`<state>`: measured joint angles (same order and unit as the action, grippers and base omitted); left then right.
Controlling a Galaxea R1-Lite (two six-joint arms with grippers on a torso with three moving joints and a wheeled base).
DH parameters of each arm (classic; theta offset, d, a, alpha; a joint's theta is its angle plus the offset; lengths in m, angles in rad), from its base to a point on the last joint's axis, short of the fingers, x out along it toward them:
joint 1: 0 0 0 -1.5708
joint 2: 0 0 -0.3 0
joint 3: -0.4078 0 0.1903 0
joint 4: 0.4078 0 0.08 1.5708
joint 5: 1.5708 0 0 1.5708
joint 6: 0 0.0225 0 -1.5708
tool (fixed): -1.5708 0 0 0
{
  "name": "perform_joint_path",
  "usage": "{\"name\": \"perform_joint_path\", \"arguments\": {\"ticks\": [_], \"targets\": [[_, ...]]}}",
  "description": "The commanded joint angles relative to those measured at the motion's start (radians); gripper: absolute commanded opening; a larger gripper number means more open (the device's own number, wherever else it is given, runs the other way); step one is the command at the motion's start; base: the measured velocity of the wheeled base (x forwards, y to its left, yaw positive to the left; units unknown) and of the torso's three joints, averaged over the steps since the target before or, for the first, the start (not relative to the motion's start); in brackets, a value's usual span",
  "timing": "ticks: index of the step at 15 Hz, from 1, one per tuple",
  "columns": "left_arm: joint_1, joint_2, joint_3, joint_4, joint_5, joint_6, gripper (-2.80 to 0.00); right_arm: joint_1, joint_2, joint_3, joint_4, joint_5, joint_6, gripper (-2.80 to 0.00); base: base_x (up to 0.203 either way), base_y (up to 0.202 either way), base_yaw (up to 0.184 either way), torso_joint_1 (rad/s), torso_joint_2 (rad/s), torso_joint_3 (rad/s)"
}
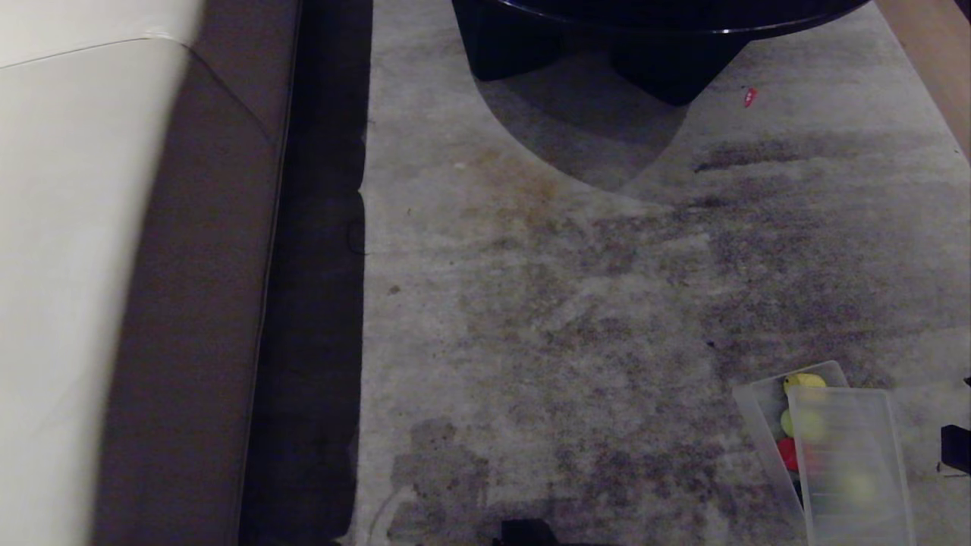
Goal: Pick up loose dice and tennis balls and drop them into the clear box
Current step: Close the lid
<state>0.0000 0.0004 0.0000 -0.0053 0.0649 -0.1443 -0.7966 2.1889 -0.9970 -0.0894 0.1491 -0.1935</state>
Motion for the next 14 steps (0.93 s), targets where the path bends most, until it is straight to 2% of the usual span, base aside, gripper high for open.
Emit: {"name": "perform_joint_path", "arguments": {"ticks": [1, 6, 9, 14], "targets": [[0.0, 0.001, 0.0, -0.001, 0.001, -0.001, -2.8, -0.012, 0.076, -0.099, -0.001, 0.003, 0.03, -2.8, 0.0, 0.0, 0.0, 0.0, 0.0, 0.0], [0.0, 0.0, 0.0, -0.001, 0.001, -0.001, -2.8, -0.007, 0.187, -0.306, -0.012, 0.005, 0.075, -2.8, 0.0, 0.0, 0.0, 0.0, 0.0, 0.0], [0.0, 0.0, 0.0, -0.001, 0.001, -0.001, -2.8, 0.01, 0.267, -0.353, -0.124, 0.002, 0.089, -2.8, 0.0, 0.0, 0.0, 0.0, 0.0, 0.0], [0.0, 0.0, 0.0, -0.001, 0.001, -0.001, -2.8, 0.06, 0.342, -0.399, -0.143, 0.001, 0.114, -2.8, 0.0, 0.0, 0.0, 0.0, 0.0, 0.0]]}}
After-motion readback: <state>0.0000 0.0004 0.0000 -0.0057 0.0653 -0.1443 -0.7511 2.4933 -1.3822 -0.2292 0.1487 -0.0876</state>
